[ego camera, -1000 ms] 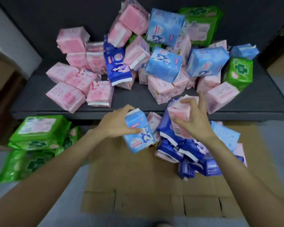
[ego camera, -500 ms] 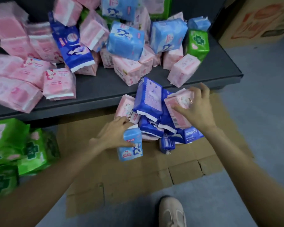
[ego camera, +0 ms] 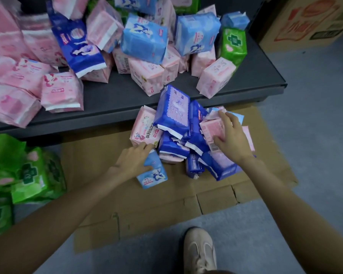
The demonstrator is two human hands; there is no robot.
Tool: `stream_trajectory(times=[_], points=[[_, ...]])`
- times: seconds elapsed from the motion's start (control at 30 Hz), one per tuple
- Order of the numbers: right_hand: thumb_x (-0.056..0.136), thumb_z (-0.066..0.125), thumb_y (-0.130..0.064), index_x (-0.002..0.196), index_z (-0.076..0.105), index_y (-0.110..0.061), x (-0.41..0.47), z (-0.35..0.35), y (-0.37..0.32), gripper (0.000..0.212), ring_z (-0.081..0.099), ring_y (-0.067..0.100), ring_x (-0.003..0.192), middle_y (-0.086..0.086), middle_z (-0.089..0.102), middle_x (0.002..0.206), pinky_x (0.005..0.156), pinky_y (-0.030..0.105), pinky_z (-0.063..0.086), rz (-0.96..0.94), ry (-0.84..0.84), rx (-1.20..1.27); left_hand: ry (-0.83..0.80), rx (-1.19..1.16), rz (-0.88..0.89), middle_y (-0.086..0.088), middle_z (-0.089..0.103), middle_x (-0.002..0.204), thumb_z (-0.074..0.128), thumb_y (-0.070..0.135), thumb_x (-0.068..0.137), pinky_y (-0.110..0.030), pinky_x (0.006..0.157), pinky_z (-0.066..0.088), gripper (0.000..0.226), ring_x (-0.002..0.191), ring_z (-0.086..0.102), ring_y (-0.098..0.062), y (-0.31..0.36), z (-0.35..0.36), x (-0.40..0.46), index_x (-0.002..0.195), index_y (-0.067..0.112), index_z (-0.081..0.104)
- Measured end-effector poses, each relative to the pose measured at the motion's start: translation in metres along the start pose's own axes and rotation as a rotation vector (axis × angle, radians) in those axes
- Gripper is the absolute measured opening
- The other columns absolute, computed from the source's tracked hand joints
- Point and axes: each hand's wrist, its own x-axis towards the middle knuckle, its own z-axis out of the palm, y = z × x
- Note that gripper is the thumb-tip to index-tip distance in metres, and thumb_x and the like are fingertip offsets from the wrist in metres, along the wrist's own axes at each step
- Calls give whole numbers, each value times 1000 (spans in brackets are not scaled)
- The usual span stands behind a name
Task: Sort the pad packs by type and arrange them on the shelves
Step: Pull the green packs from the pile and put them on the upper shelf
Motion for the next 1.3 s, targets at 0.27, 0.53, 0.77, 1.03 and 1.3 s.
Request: stream_trajectory(times=[0.27, 0.53, 0.77, 1.03, 1.3], points=[[82, 66, -10, 132, 49, -9, -9, -5, 10, 53, 45, 32, 118, 15, 36, 138, 87, 39, 47, -26, -2, -74, 49, -95, -31, 1, 48, 135, 61, 45, 89, -31, 79, 47, 57, 113, 56, -19, 1, -8, 0, 137, 24, 38], [74, 78, -26, 115, 57, -10, -35, 6, 24, 49, 48, 33, 109, 17, 39, 129, 78, 39, 48, -64, -80, -209, 38, -58, -36, 3, 51, 133, 56, 45, 91, -33, 82, 47, 50, 113, 56, -21, 3, -6, 0, 134, 25, 42], [62, 85, -36, 97, 68, -12, -49, 5, 28, 46, 49, 34, 91, 13, 57, 103, 73, 38, 43, -196, 32, -257, 33, -87, -21, 3, 52, 131, 56, 48, 90, -32, 81, 48, 47, 111, 56, -18, 9, -3, 4, 130, 24, 45], [83, 53, -38, 103, 65, -12, -31, -16, 1, 35, 54, 29, 101, 9, 61, 109, 82, 38, 43, -303, 57, -160, 333, -171, 102, 13, 69, 91, 55, 47, 90, -22, 59, 41, 26, 84, 63, -9, 11, -30, -1, 102, 26, 64], [88, 56, -23, 104, 64, -16, 47, -48, -82, 20, 65, 24, 77, -3, 70, 86, 61, 34, 49, -474, 27, -37, 684, -206, 364, 7, 68, 70, 50, 37, 87, -24, 52, 46, 26, 62, 64, -15, -6, -128, 22, 84, 20, 70]])
